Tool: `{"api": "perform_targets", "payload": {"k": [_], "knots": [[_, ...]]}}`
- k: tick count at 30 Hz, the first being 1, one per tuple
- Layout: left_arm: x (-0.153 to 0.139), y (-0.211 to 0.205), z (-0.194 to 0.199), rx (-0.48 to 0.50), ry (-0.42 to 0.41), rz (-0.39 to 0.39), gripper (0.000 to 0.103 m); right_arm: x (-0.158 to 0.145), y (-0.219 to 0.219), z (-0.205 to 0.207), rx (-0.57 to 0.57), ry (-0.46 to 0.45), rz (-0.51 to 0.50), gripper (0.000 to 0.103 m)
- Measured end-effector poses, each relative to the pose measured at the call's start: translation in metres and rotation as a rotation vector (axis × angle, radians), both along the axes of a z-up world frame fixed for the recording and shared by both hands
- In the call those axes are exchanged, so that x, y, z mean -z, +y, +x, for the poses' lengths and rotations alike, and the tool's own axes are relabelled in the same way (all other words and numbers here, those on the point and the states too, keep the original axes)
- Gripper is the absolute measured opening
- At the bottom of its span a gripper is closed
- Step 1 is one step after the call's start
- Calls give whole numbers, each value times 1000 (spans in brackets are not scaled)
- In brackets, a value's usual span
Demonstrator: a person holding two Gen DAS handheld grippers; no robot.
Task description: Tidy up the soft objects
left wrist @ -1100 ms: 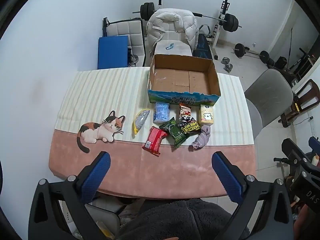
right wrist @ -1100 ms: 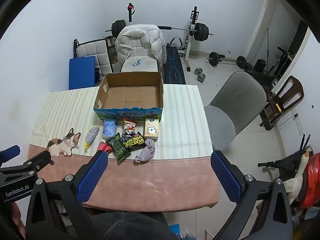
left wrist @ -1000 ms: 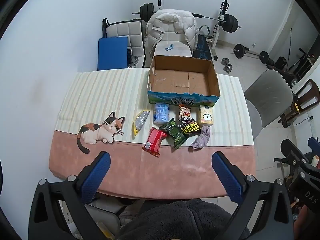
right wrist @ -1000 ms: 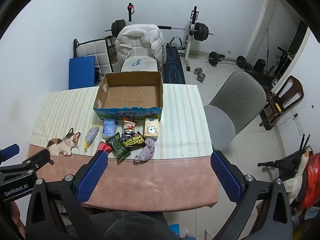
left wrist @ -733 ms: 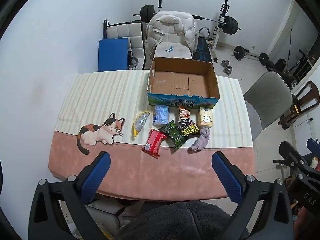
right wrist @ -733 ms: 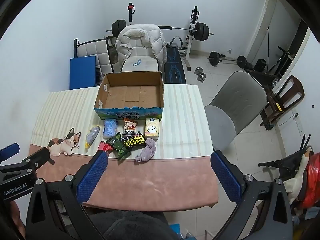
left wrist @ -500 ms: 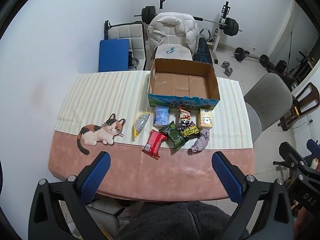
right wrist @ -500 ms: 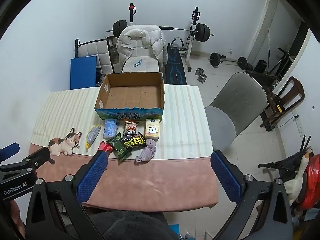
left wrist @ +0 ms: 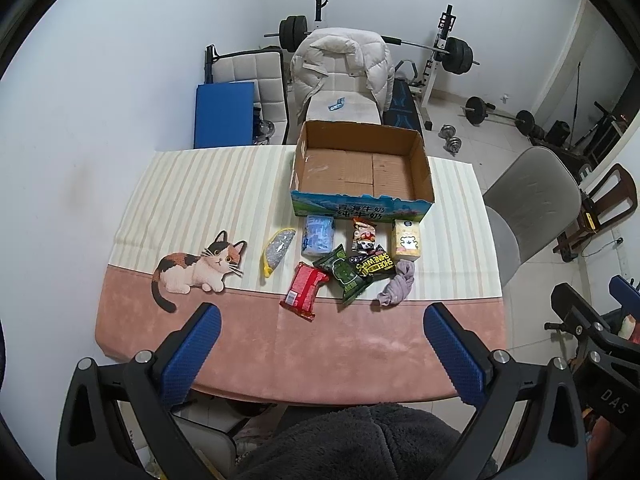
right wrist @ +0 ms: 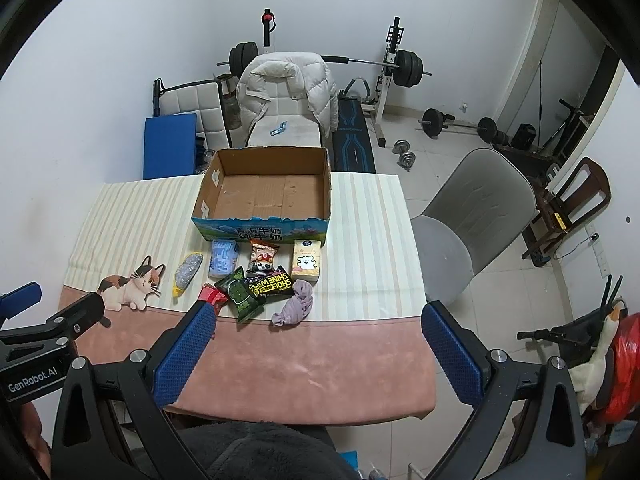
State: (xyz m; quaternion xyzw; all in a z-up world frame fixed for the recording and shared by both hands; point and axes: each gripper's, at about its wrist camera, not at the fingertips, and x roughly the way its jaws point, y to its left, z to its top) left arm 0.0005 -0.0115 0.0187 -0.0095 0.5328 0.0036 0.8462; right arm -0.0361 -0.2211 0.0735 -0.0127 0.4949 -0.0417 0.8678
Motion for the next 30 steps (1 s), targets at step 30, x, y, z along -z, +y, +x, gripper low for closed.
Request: {"api": "perform_targets", "payload": {"k": [30], "knots": [[3,0,1,-10,-19,-17,103,-9,-4,11,-21,-14,-4,103]]}}
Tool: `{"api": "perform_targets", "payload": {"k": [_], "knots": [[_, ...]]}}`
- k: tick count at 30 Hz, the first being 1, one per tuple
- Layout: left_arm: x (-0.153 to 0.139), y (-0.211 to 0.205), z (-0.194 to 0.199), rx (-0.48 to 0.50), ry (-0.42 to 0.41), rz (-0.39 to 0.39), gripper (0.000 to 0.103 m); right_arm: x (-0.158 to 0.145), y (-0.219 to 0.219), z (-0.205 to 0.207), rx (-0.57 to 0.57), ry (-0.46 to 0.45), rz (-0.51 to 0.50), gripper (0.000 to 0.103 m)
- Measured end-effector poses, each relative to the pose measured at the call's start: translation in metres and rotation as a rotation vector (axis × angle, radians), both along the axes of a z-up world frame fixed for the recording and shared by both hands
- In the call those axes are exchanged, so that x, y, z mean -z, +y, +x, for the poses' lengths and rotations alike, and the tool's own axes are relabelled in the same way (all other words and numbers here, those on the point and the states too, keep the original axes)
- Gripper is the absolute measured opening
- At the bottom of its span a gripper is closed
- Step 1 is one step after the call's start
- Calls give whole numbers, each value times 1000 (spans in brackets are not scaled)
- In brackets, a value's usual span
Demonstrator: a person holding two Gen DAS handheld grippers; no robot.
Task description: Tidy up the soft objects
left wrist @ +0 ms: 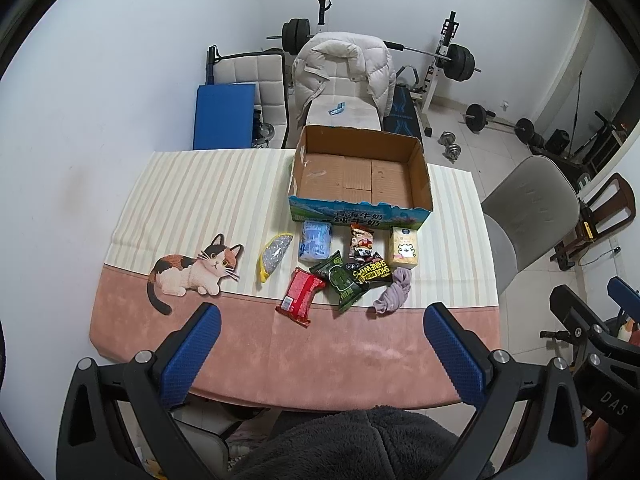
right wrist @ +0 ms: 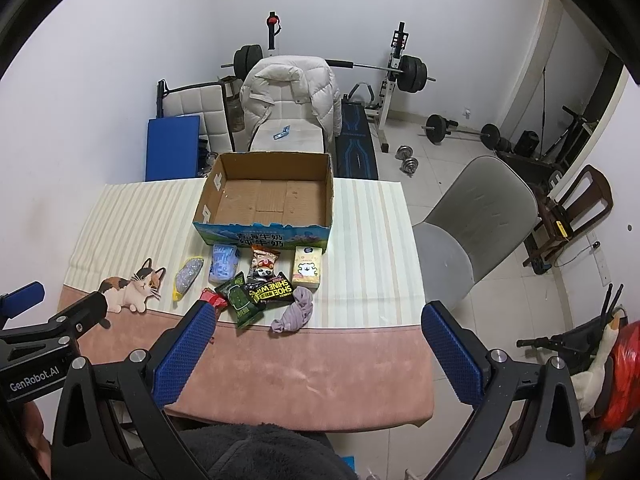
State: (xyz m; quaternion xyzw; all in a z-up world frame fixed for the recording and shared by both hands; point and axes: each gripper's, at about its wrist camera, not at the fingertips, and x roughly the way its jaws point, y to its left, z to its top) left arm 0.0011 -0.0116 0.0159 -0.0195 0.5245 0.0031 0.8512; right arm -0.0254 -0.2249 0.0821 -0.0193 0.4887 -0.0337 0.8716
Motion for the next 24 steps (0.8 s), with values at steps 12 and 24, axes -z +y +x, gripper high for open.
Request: {"api": "perform_targets", "payload": {"k": [12,24], "knots": [[2,3,3,-2,3,0,103,2,0,4,-4,1,11,103],[8,3,5,7,13,5,103,5,-1,5,-5,3,17,103]]}}
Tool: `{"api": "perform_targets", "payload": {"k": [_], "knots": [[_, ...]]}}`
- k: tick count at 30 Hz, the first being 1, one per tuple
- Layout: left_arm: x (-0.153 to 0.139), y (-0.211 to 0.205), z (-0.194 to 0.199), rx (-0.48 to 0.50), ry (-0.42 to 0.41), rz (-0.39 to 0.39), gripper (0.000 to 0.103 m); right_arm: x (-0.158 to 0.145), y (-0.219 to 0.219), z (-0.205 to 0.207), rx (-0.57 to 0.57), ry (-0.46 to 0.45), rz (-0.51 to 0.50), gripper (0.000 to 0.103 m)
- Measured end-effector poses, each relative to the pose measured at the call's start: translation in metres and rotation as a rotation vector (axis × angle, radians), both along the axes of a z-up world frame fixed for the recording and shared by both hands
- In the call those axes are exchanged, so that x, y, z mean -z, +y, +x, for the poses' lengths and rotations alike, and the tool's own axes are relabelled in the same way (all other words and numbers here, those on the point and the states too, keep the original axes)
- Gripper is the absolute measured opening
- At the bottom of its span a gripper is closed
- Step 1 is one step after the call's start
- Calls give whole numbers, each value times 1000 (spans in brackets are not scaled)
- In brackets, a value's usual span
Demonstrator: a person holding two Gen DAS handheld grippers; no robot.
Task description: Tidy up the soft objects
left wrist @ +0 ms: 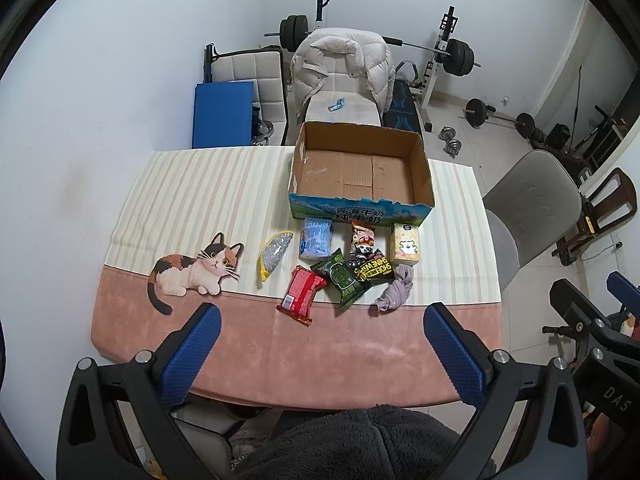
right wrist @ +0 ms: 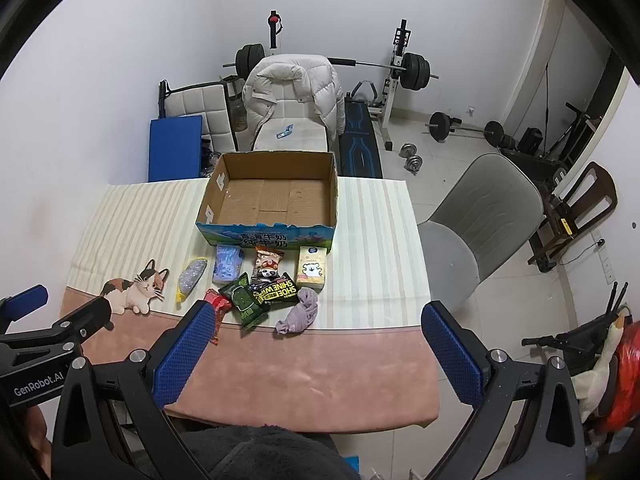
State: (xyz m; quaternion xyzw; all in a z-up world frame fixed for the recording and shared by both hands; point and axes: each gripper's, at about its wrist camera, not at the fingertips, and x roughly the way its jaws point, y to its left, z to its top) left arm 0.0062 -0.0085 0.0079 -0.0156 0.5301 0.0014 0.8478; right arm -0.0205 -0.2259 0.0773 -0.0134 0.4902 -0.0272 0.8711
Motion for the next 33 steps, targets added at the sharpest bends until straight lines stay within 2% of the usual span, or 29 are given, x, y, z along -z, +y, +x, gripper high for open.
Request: {"api": "perform_targets", "payload": {"k": [11,14,17,20,24,28,33], "knots": [[9,3,4,-7,15,-5,103,9,0,3,7,14,19,103],[21,10,17,-21,18,6,103,20,-7,12,14,18,53,103],[45,25,42,-45,49,30,103,45,-19,33,36,38,84,103],[82,47,80,-79,100,31,103,88,-34,67,58,86,120,103],[149,66,136,-99,188,-38,103,168,-51,122,80,178,170,103],[218,55,187,-58,291,-57,96,257,-59,174,105,291,218,103],[313,30,238,22,434,-48,96,355,-55,232,127,393,242,93]]}}
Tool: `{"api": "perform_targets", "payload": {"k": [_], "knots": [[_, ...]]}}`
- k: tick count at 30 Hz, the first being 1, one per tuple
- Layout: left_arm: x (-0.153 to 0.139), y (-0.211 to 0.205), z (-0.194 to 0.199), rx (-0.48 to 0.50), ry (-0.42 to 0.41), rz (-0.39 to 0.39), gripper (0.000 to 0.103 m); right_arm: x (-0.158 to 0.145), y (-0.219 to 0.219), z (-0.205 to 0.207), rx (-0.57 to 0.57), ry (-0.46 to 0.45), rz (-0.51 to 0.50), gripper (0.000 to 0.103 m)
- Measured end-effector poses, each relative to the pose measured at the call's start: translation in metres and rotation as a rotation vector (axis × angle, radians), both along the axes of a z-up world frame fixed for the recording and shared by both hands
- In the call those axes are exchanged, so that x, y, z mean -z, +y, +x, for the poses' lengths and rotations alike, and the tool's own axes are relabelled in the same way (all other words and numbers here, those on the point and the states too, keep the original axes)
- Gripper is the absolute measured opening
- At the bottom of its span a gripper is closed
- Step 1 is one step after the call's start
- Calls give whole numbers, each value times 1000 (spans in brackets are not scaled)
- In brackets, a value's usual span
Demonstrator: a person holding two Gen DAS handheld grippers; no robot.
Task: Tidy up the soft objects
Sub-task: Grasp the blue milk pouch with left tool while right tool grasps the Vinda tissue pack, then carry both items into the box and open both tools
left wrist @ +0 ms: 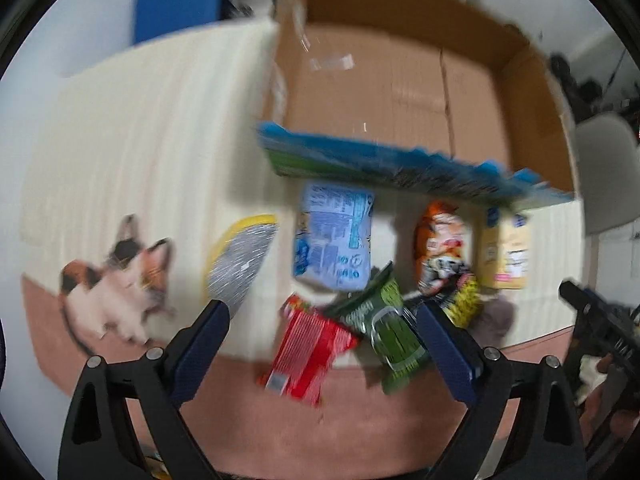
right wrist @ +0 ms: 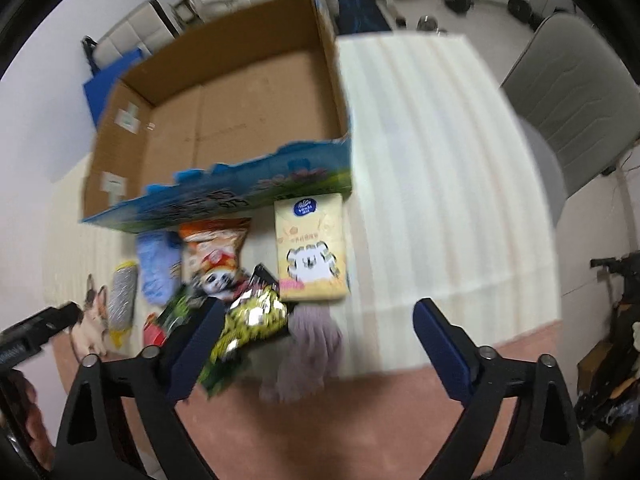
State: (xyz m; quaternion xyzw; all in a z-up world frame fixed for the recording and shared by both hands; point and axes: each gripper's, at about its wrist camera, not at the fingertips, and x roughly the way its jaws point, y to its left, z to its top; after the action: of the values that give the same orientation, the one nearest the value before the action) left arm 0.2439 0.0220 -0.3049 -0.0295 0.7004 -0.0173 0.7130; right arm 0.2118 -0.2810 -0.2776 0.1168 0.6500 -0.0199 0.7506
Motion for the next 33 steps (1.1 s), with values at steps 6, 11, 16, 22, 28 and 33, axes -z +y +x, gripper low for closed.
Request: {"api": "perform_targets", "payload": {"k": [6,11,16,22,28,33], "knots": [[81,-12,33,29,121,-10,96,74,6,39,32,77,27,90],[99,-13,41,17,135,-30,90,111,18,48,38,138,17,89],[103,-14,38,44,143,-1,62,136,28,50,20,187,-18,71],[94,-11,26,60,114,40,41,142,27,43,29,182,-33,66],[50,2,-3,54,59,63,39,122,27,22,40,139,-19,66],[-18,8,-41,56,-28,17,39,77,29,-7,45,78,40,66]]}}
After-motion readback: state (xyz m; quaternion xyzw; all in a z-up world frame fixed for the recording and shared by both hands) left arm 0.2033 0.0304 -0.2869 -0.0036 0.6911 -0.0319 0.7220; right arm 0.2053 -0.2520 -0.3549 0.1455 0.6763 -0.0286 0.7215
